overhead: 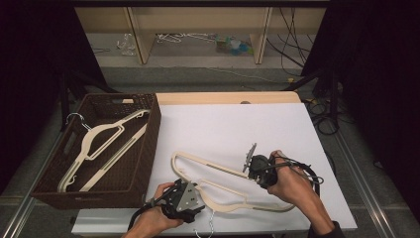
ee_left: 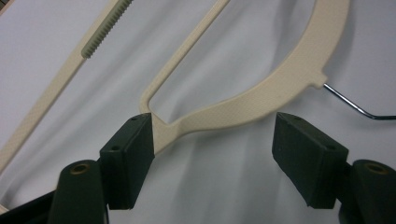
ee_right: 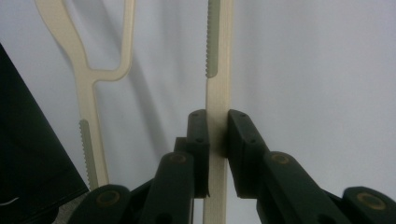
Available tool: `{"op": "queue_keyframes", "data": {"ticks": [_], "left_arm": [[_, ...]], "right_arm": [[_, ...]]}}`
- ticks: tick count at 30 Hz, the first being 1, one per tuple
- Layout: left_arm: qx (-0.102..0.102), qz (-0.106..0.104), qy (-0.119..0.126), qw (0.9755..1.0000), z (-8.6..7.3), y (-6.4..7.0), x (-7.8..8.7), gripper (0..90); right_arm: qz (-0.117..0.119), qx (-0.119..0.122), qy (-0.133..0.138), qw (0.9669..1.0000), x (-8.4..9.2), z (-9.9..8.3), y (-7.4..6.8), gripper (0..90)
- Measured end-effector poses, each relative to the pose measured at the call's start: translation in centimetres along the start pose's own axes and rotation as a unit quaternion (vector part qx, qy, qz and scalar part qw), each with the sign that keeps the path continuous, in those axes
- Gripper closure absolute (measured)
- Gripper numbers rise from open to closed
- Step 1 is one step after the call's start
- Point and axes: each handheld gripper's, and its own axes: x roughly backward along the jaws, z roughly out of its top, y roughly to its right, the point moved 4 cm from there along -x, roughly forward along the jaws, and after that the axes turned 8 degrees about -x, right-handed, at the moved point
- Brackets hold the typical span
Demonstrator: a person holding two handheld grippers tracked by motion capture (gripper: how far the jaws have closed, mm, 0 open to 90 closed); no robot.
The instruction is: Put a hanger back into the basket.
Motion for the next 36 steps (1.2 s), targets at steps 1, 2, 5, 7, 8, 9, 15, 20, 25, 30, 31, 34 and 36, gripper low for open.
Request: {"op": "queue_keyframes", "data": {"ticks": [1, 2, 5, 7, 8, 9, 15, 20, 25, 30, 31, 34, 36], "left_arm": [[-0.012, 0.004, -0.003, 0.9999, 0.1, -0.1, -0.2, 29.7], [-0.007, -0.003, -0.005, 1.0000, 0.2, 0.0, -0.5, 29.8], [-0.018, -0.006, -0.013, 0.9997, 0.4, 0.0, -0.8, 29.3], [-0.029, -0.002, -0.020, 0.9994, 0.5, 0.0, -0.8, 29.2], [-0.044, -0.004, -0.030, 0.9986, 0.5, 0.0, -0.8, 30.2], [-0.049, -0.005, -0.033, 0.9982, 0.5, 0.1, -0.8, 30.9], [-0.054, 0.009, -0.032, 0.9980, 1.2, 0.4, -1.5, 30.0], [-0.073, 0.015, -0.030, 0.9968, 1.6, 0.6, -1.7, 29.1], [-0.085, 0.006, -0.024, 0.9960, 1.5, 0.6, -1.7, 30.0], [-0.101, -0.029, -0.008, 0.9945, 1.6, 0.7, -1.4, 36.9], [-0.099, -0.028, -0.002, 0.9947, 1.7, 0.7, -1.4, 38.9], [-0.105, -0.040, 0.011, 0.9936, 1.9, 0.7, -1.2, 43.8], [-0.103, -0.056, 0.016, 0.9929, 2.1, 0.8, -1.0, 47.3]], "right_arm": [[0.007, 0.001, 0.002, 1.0000, 0.1, 0.0, 0.1, 80.0], [0.004, 0.000, 0.005, 1.0000, 0.2, 0.0, 0.1, 80.0], [0.003, -0.001, 0.007, 1.0000, 0.5, -0.1, 0.3, 80.0], [0.003, -0.001, 0.004, 1.0000, 0.4, -0.2, 0.4, 79.9], [0.004, -0.003, 0.002, 1.0000, 0.4, -0.3, 0.4, 79.9], [0.006, -0.002, 0.004, 1.0000, 0.4, -0.3, 0.5, 80.0], [0.005, 0.002, 0.007, 1.0000, 0.6, -0.3, 0.7, 79.9], [0.002, 0.003, -0.003, 1.0000, 0.2, -0.4, 0.8, 79.9], [0.019, 0.005, -0.012, 0.9997, -1.3, -0.6, 1.1, 80.0], [0.051, 0.015, -0.016, 0.9984, -3.1, -1.0, 1.3, 79.7], [0.059, 0.016, -0.019, 0.9979, -3.8, -1.0, 1.4, 79.7], [0.075, 0.012, -0.025, 0.9968, -5.0, -1.2, 1.4, 79.7], [0.087, 0.008, -0.028, 0.9958, -5.5, -1.3, 1.4, 79.7]]}}
